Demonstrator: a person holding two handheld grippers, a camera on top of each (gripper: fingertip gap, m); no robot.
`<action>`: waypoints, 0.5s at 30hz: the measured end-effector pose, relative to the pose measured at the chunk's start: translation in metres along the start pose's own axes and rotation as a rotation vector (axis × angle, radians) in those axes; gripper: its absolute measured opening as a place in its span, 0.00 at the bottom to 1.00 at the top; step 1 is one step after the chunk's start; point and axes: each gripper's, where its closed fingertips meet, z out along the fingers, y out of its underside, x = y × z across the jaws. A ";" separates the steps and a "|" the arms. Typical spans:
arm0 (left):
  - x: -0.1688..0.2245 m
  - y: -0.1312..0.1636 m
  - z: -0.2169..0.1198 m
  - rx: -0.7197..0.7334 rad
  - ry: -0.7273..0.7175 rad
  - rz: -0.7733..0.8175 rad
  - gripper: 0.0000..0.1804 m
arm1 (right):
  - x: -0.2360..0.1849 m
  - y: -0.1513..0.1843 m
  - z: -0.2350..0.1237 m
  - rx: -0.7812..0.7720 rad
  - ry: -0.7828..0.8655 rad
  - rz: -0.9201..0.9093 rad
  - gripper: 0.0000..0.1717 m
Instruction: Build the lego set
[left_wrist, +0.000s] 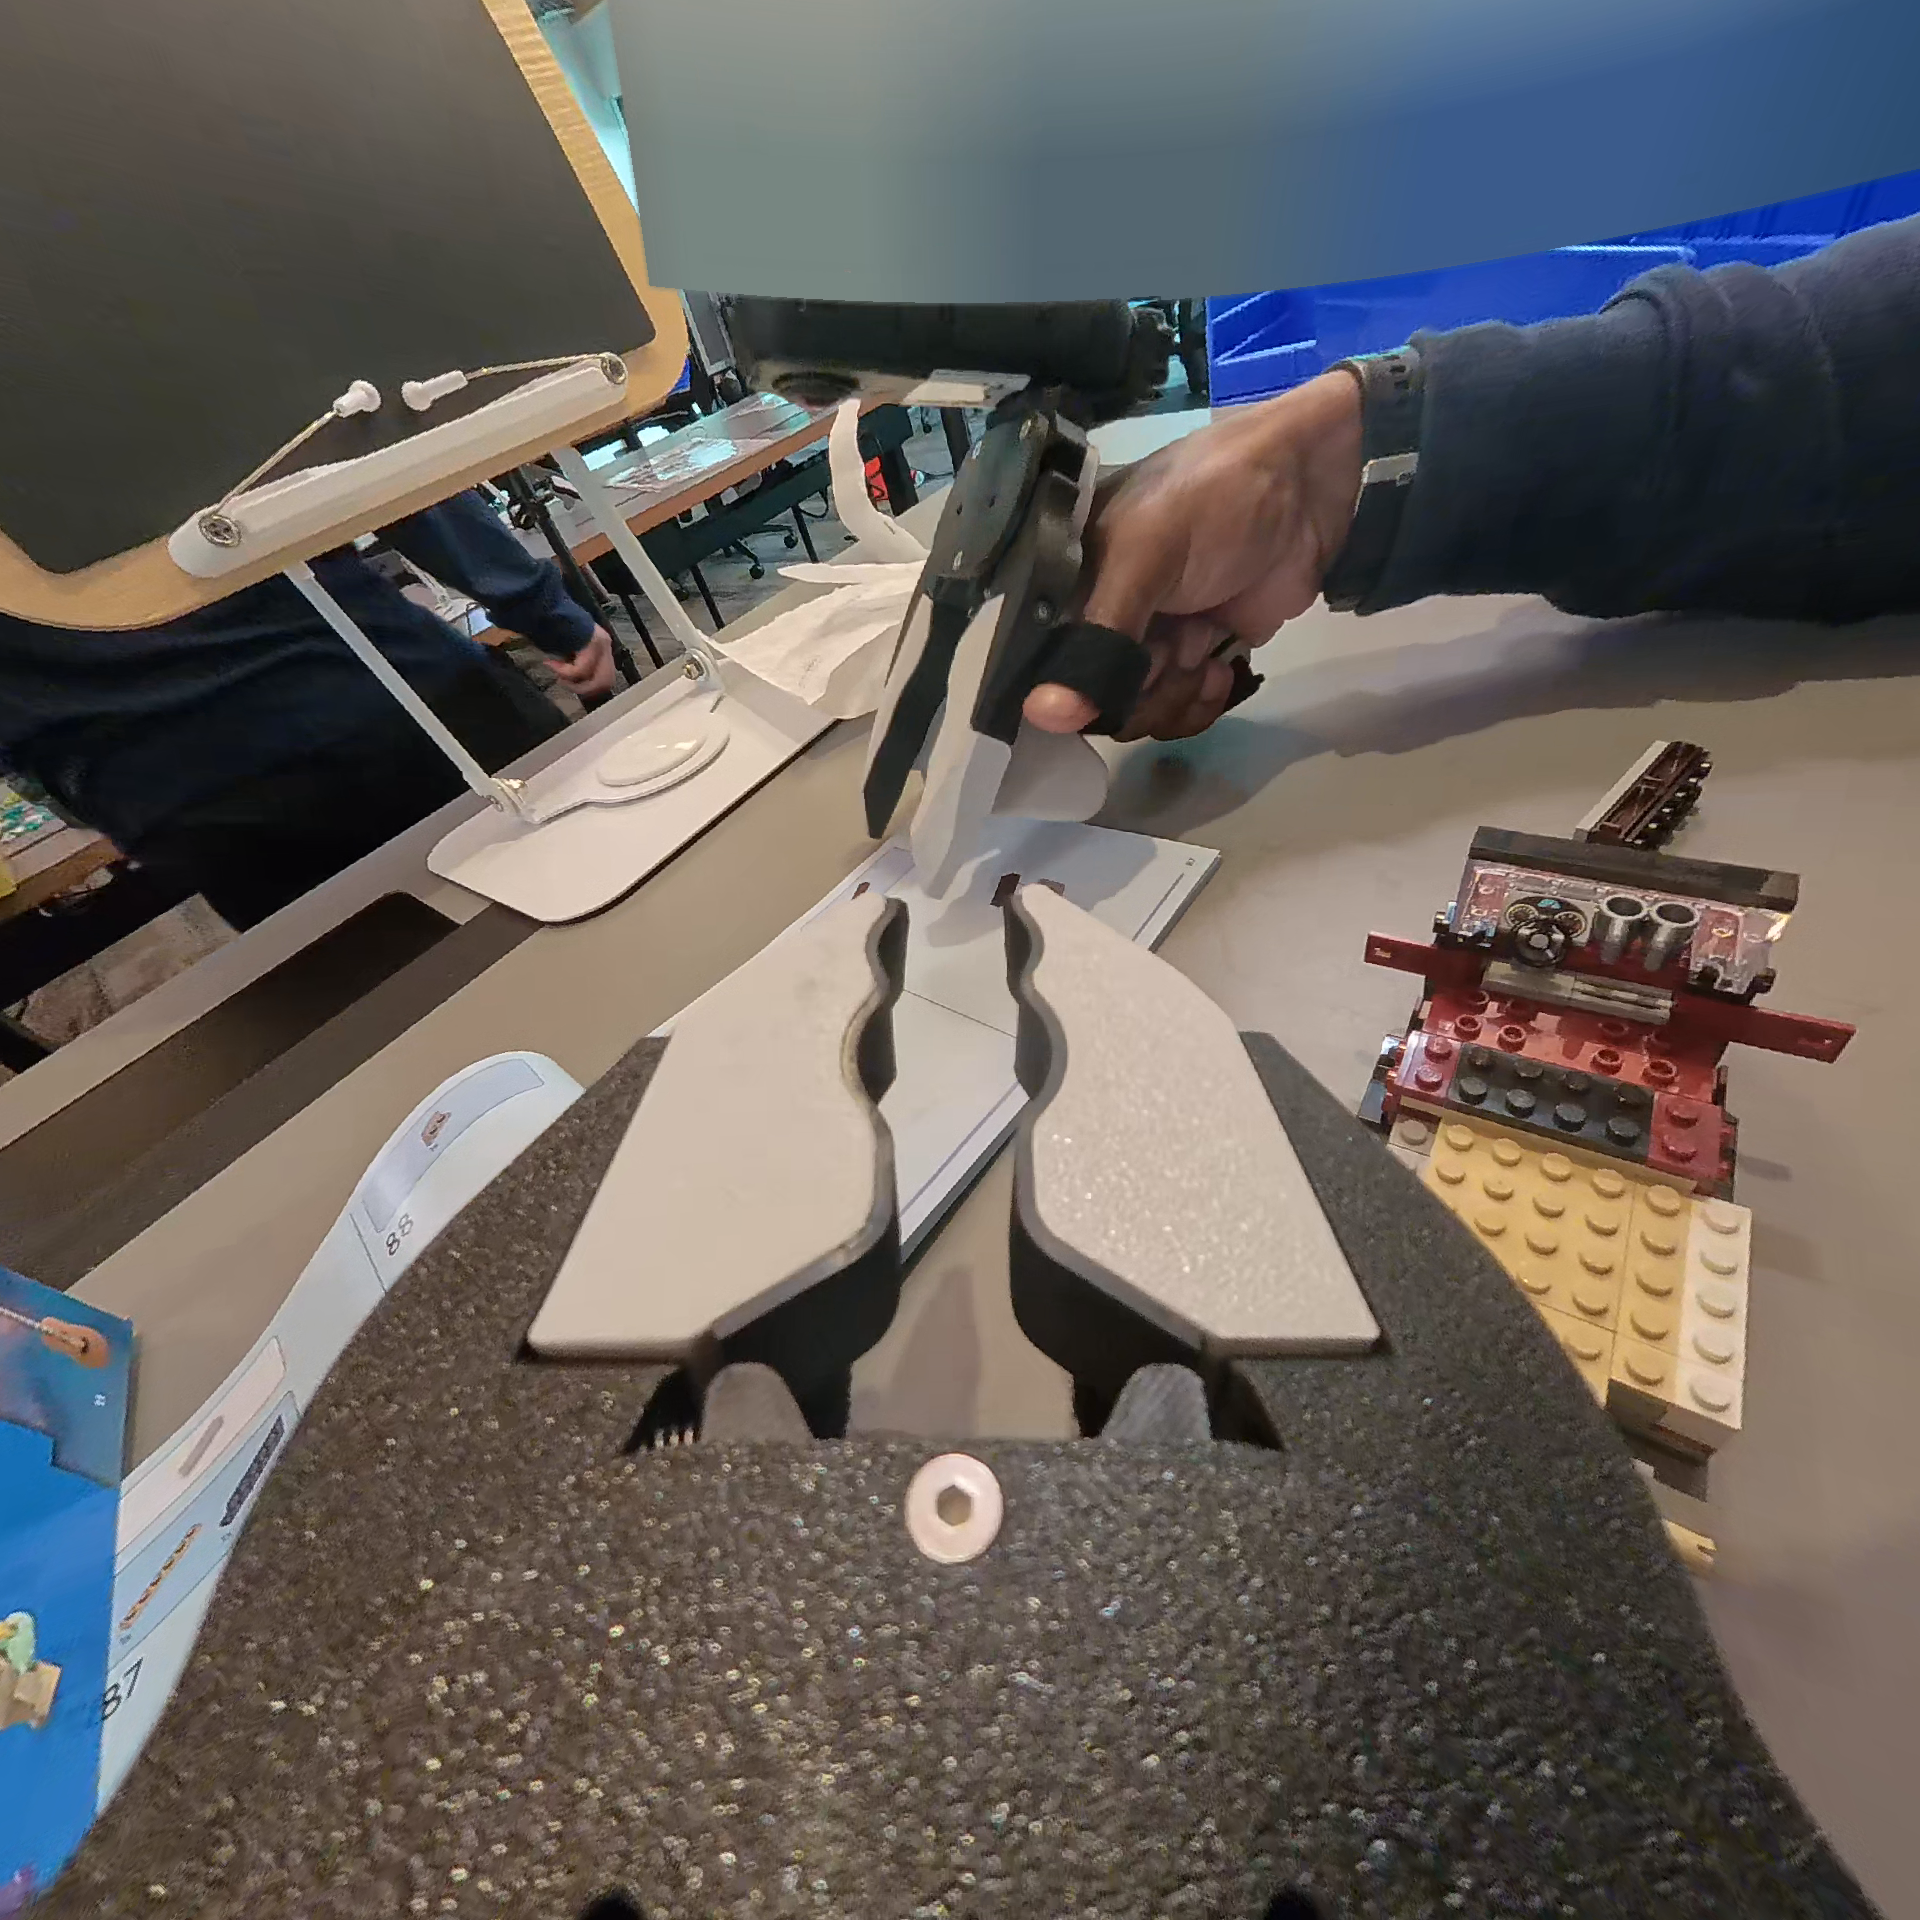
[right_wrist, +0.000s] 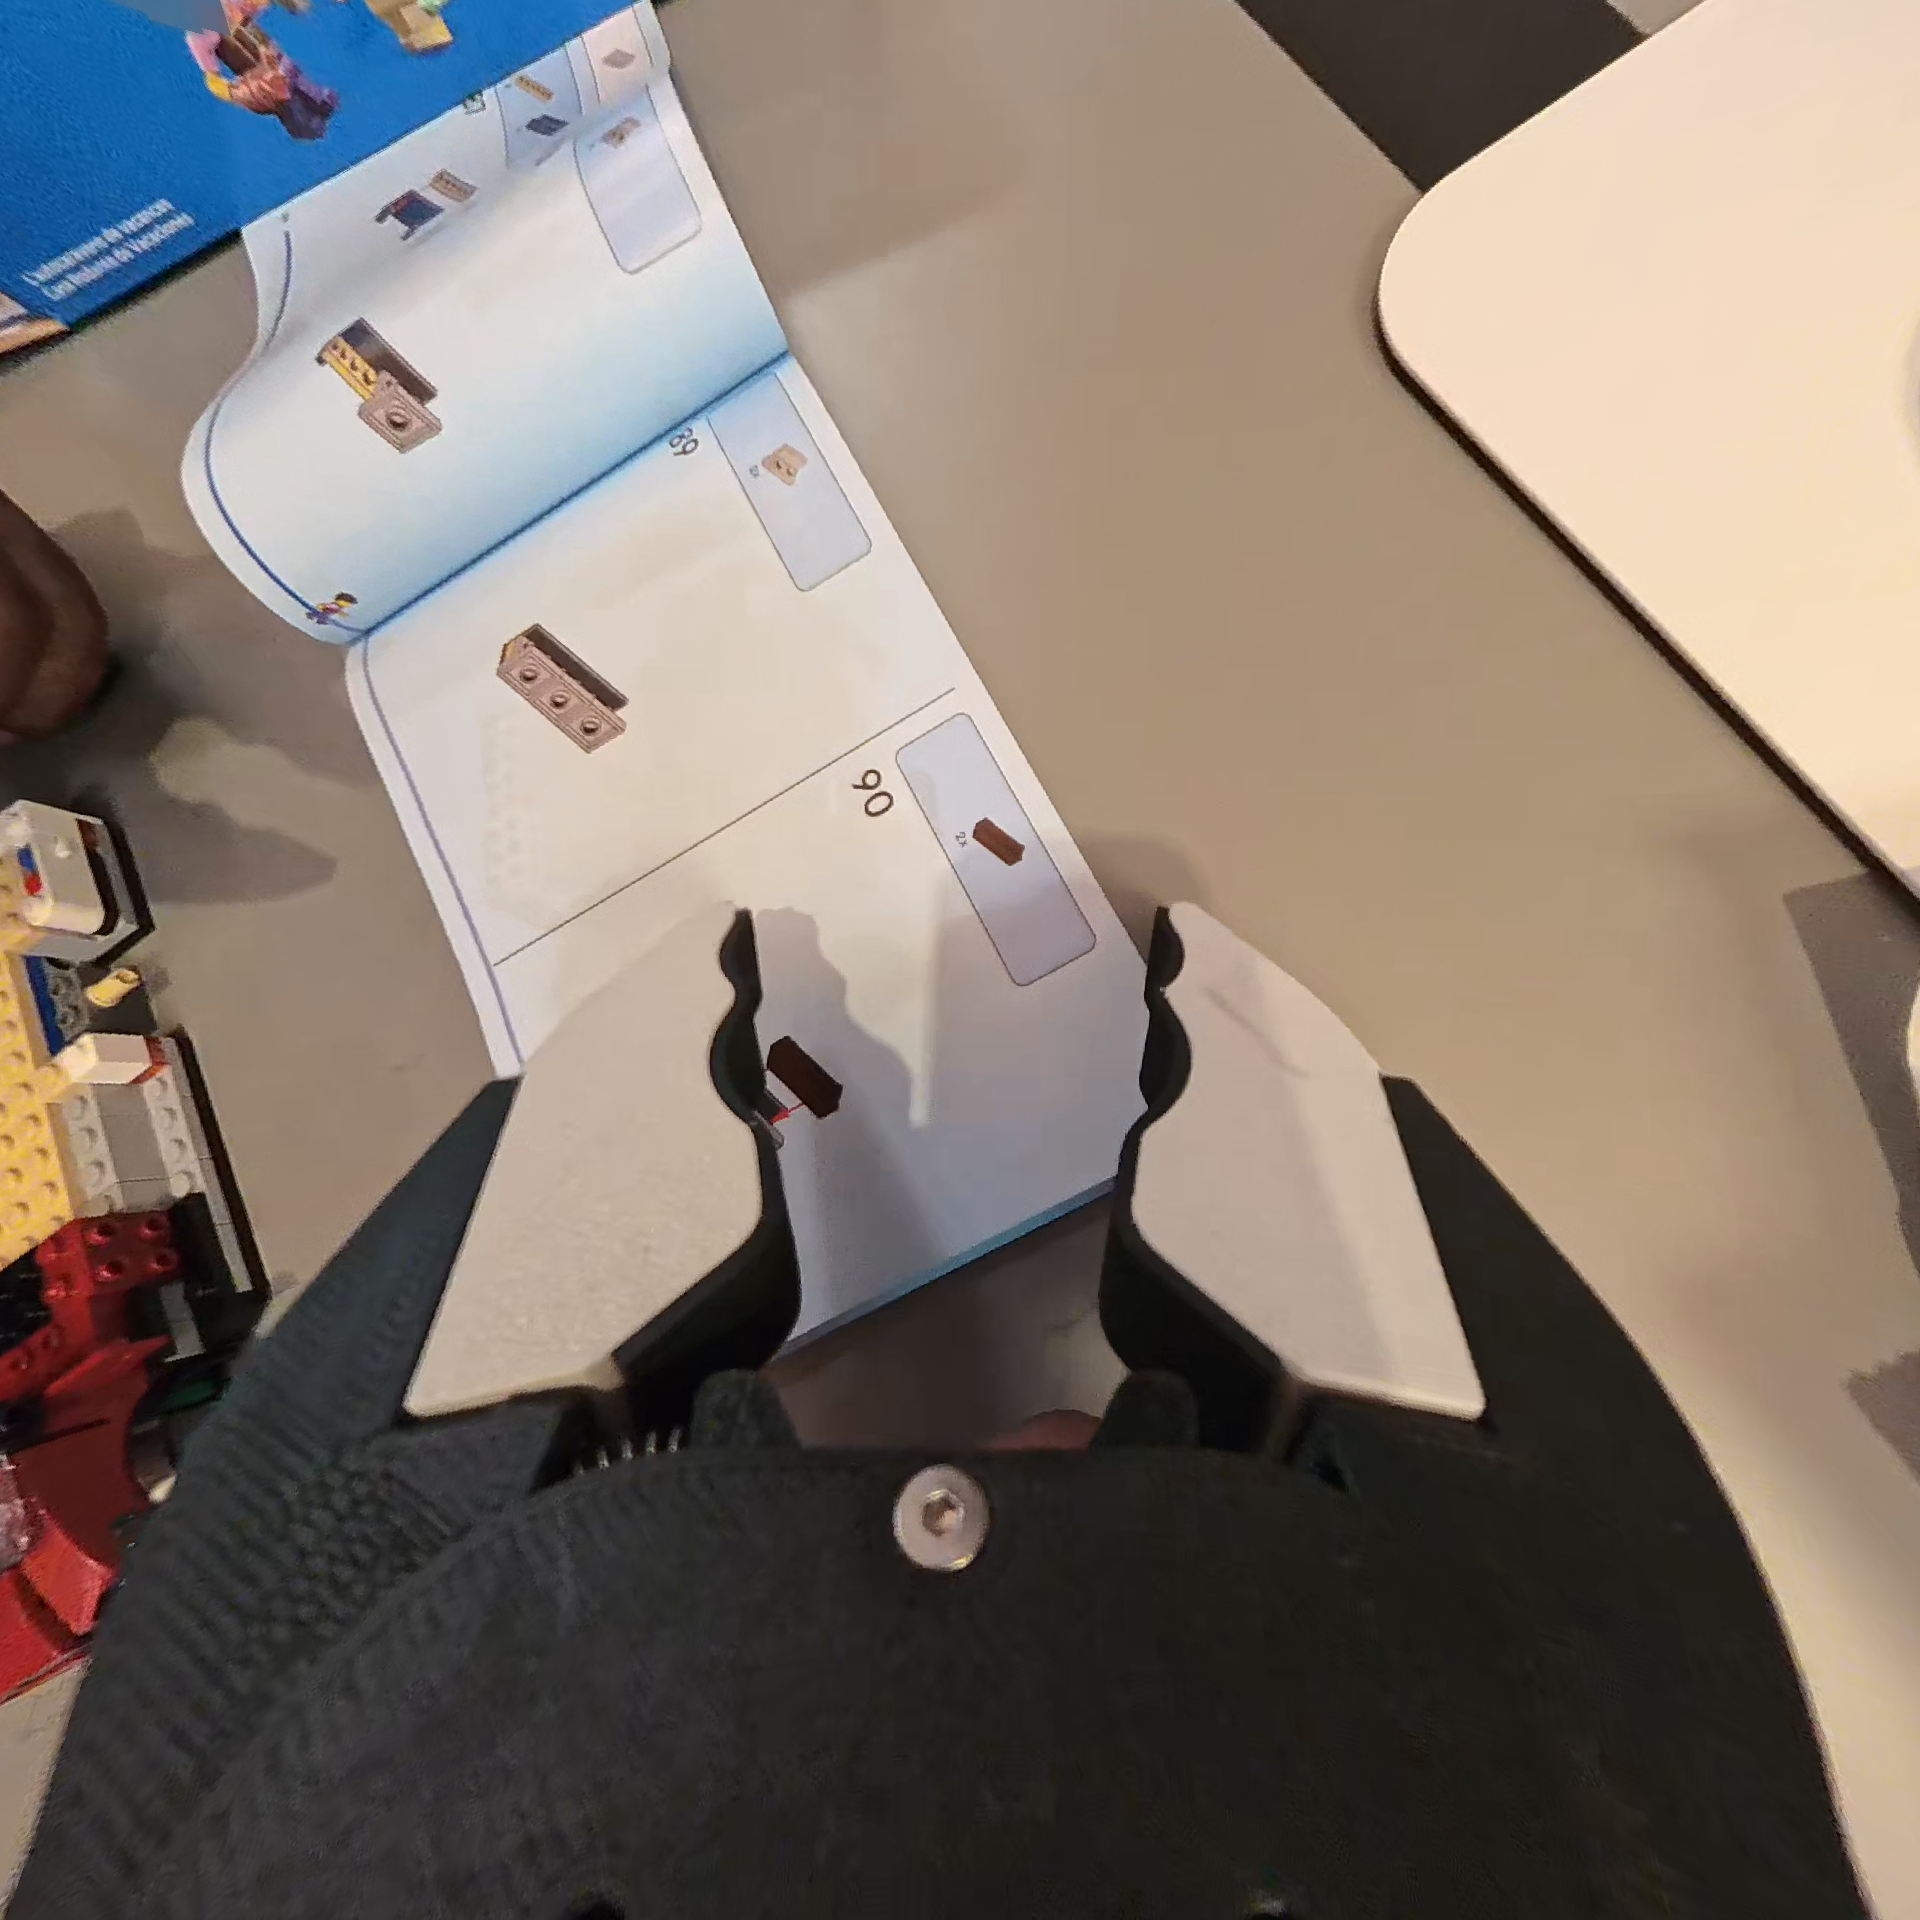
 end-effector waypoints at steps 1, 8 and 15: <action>0.000 0.000 0.000 0.001 -0.001 -0.003 0.10 | 0.000 0.000 0.000 -0.001 0.003 -0.002 0.42; 0.000 -0.001 0.000 0.003 0.002 -0.005 0.10 | 0.000 0.003 0.000 -0.024 0.027 -0.025 0.41; 0.000 -0.001 0.000 0.004 0.001 -0.008 0.10 | -0.003 0.005 0.001 -0.043 0.039 -0.055 0.40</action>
